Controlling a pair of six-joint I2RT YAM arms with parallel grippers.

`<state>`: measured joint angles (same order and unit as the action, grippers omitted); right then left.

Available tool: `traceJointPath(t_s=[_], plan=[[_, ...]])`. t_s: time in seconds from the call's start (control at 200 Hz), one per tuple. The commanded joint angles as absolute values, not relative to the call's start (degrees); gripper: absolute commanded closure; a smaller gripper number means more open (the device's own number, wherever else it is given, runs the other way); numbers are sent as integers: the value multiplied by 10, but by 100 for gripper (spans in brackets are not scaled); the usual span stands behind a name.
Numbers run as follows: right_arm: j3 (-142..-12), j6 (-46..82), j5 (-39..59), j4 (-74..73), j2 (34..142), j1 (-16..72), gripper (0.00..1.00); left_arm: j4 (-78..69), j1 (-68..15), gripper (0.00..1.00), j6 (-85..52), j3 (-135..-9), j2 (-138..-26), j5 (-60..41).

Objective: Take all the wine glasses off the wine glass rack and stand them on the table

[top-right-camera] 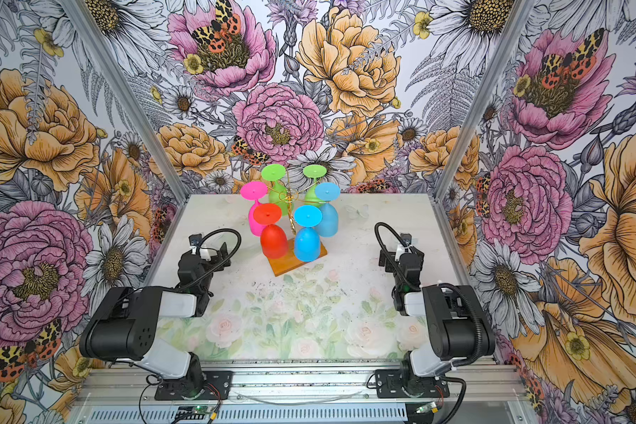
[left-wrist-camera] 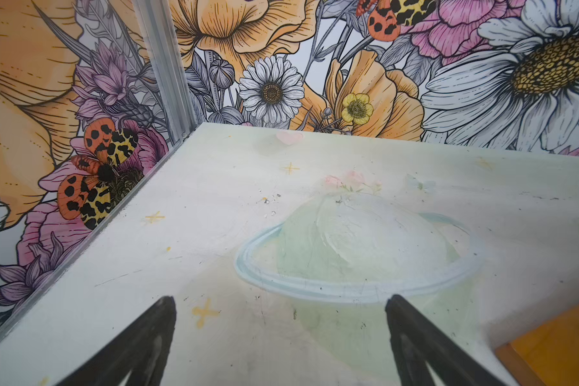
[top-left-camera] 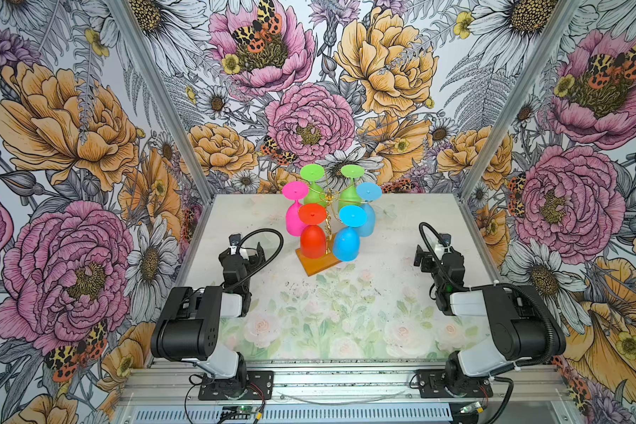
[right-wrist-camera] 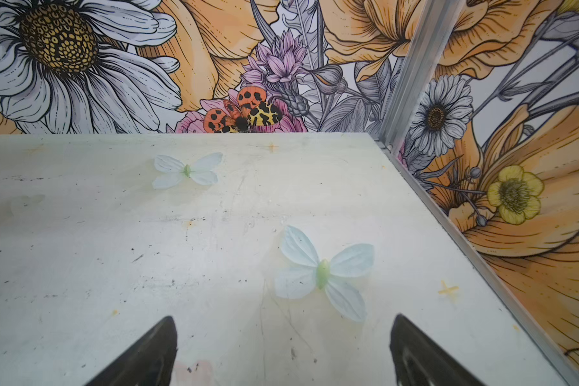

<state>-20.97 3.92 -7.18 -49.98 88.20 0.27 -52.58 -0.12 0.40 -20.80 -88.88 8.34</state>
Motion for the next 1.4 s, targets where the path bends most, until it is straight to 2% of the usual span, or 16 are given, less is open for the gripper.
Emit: traceJointPath(t_s=[0.0, 0.711, 0.886, 1.001, 1.141, 1.196, 1.291, 1.396], plan=[[-222, 36, -62, -505, 881, 0, 1, -541, 2, 1, -1, -215, -888, 76], [-227, 45, -54, -496, 881, -9, 0, -547, 13, 1, -7, -211, -888, 54], [-226, 57, -85, -488, 866, -9, 1, -550, 14, 1, -7, -210, -887, 54], [-256, 64, -112, -379, 800, -8, 3, -515, 13, 1, -12, -214, -854, 70], [-308, 93, -126, -238, 723, -9, 4, -390, -4, 1, -9, -241, -766, 116], [-341, 118, -123, -159, 702, -7, 1, -354, -13, 1, -11, -249, -736, 140], [-407, 166, -95, -15, 684, -7, 1, -278, -30, 1, -16, -268, -681, 165], [-451, 210, -36, 81, 651, -6, 1, -196, -56, 1, -19, -283, -612, 190]])
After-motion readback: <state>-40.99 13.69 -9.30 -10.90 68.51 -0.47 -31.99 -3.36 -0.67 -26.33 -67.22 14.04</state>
